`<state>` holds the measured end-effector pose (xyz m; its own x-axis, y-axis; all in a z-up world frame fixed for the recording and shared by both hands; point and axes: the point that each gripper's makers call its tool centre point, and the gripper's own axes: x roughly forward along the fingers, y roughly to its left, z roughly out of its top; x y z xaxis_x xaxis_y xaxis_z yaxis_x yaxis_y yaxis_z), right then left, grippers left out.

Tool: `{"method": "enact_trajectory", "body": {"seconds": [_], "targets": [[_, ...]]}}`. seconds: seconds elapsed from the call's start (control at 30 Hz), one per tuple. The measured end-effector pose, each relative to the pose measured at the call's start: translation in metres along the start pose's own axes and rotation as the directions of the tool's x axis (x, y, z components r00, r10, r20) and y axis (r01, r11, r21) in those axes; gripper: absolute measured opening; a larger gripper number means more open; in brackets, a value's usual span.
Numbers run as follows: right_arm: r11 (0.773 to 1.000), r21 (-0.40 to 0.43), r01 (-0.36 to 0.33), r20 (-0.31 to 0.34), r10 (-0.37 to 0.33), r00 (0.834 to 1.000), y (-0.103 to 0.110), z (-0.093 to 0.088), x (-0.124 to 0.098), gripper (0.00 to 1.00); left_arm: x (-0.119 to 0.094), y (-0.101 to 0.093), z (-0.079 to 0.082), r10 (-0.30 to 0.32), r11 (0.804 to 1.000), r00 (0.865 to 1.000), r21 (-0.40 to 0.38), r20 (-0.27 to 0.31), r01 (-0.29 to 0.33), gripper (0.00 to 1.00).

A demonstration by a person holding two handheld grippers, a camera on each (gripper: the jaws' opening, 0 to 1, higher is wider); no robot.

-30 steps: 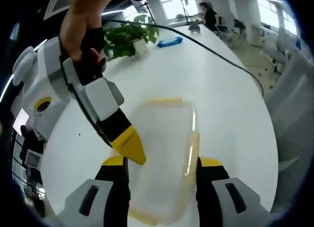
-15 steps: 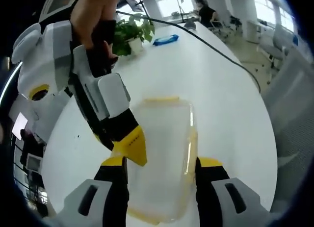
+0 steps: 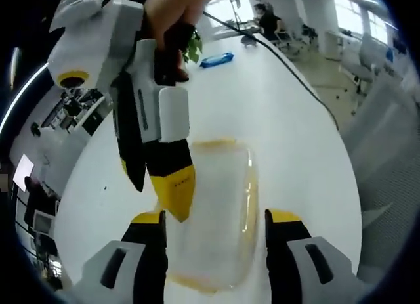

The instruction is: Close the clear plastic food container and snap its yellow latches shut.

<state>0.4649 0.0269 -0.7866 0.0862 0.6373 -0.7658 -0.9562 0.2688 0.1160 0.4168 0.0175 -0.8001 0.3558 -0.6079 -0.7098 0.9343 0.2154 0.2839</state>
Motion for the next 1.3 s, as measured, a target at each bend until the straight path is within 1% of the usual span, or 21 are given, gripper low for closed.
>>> {"method": "enact_trajectory", "body": {"seconds": [0.03, 0.13, 0.27, 0.37, 0.4, 0.43, 0.5, 0.57, 0.7, 0.77, 0.8, 0.87, 0.9, 0.93, 0.97, 1.0, 1.03, 1.07, 1.13, 1.3], "targets": [[1.000, 0.005, 0.016, 0.005, -0.016, 1.000, -0.001, -0.001, -0.003, 0.49, -0.001, 0.003, -0.002, 0.007, 1.000, 1.000, -0.021, 0.002, -0.007, 0.62], [0.999, 0.029, 0.031, 0.030, -0.032, 0.999, 0.002, -0.004, -0.007, 0.52, -0.004, 0.011, -0.007, 0.037, 0.996, 0.999, -0.087, -0.002, -0.037, 0.65], [0.999, 0.032, 0.043, 0.032, -0.044, 0.999, 0.008, -0.013, -0.008, 0.60, -0.010, 0.014, -0.012, 0.047, 0.993, 0.999, -0.109, -0.003, -0.047, 0.71], [0.998, 0.030, 0.057, 0.022, -0.058, 0.998, 0.011, -0.019, -0.011, 0.60, -0.012, 0.016, -0.019, 0.047, 0.992, 0.999, -0.118, -0.021, -0.049, 0.75], [0.997, 0.019, 0.073, 0.020, -0.073, 0.997, 0.011, -0.022, -0.013, 0.61, -0.013, 0.015, -0.023, 0.039, 0.990, 0.999, -0.132, -0.029, -0.042, 0.76], [0.997, 0.017, 0.079, 0.019, -0.080, 0.997, 0.012, -0.024, -0.014, 0.62, -0.013, 0.013, -0.027, 0.019, 0.986, 0.999, -0.167, -0.038, -0.025, 0.77], [0.996, 0.008, 0.086, 0.015, -0.087, 0.996, 0.015, -0.030, -0.015, 0.66, -0.013, 0.015, -0.032, 0.026, 0.980, 0.999, -0.194, -0.033, -0.032, 0.79], [0.996, -0.002, 0.088, -0.002, -0.088, 0.996, 0.017, -0.037, -0.015, 0.67, -0.013, 0.016, -0.037, 0.028, 0.979, 0.999, -0.203, -0.043, -0.036, 0.78], [0.996, -0.018, 0.089, -0.028, -0.090, 0.996, 0.022, -0.051, -0.014, 0.69, -0.011, 0.017, -0.040, 0.027, 0.978, 0.998, -0.205, -0.049, -0.037, 0.77], [0.993, -0.060, 0.097, -0.045, -0.099, 0.994, 0.022, -0.059, -0.013, 0.69, -0.010, 0.018, -0.041, 0.030, 0.979, 0.998, -0.202, -0.057, -0.041, 0.76], [0.991, -0.081, 0.106, -0.059, -0.111, 0.992, 0.021, -0.064, -0.012, 0.71, -0.009, 0.018, -0.043, 0.030, 0.977, 0.997, -0.207, -0.069, -0.043, 0.74], [0.992, -0.085, 0.098, -0.068, -0.104, 0.992, 0.025, -0.071, -0.010, 0.71, -0.008, 0.016, -0.047, 0.019, 0.977, 0.996, -0.208, -0.084, -0.036, 0.68], [0.991, -0.092, 0.098, -0.063, -0.104, 0.993, 0.025, -0.071, -0.009, 0.73, -0.008, 0.019, -0.048, 0.032, 0.979, 0.996, -0.197, -0.087, -0.048, 0.67], [0.990, -0.096, 0.102, -0.064, -0.109, 0.992, 0.025, -0.072, -0.009, 0.73, -0.007, 0.018, -0.049, 0.023, 0.979, 0.995, -0.200, -0.093, -0.042, 0.67], [0.988, -0.101, 0.116, -0.062, -0.123, 0.990, 0.023, -0.072, -0.009, 0.71, -0.007, 0.017, -0.049, 0.021, 0.979, 0.995, -0.202, -0.095, -0.040, 0.68], [0.986, -0.106, 0.132, -0.063, -0.139, 0.988, 0.020, -0.073, -0.009, 0.67, -0.007, 0.017, -0.050, 0.021, 0.978, 0.995, -0.202, -0.098, -0.041, 0.67], [0.987, -0.100, 0.126, -0.066, -0.133, 0.989, 0.020, -0.074, -0.009, 0.67, -0.006, 0.017, -0.051, 0.018, 0.978, 0.995, -0.207, -0.099, -0.039, 0.67], [0.985, -0.107, 0.137, -0.053, -0.143, 0.988, 0.019, -0.072, -0.008, 0.67, -0.005, 0.017, -0.052, 0.016, 0.976, 0.995, -0.215, -0.097, -0.036, 0.68], [0.985, -0.110, 0.134, -0.055, -0.141, 0.989, 0.019, -0.071, -0.007, 0.67, -0.005, 0.017, -0.052, 0.015, 0.978, 0.996, -0.207, -0.093, -0.034, 0.68], [0.985, -0.110, 0.134, -0.058, -0.141, 0.988, 0.011, -0.068, -0.006, 0.67, -0.002, 0.026, -0.052, 0.009, 0.980, 0.996, -0.196, -0.089, -0.026, 0.68]]}}
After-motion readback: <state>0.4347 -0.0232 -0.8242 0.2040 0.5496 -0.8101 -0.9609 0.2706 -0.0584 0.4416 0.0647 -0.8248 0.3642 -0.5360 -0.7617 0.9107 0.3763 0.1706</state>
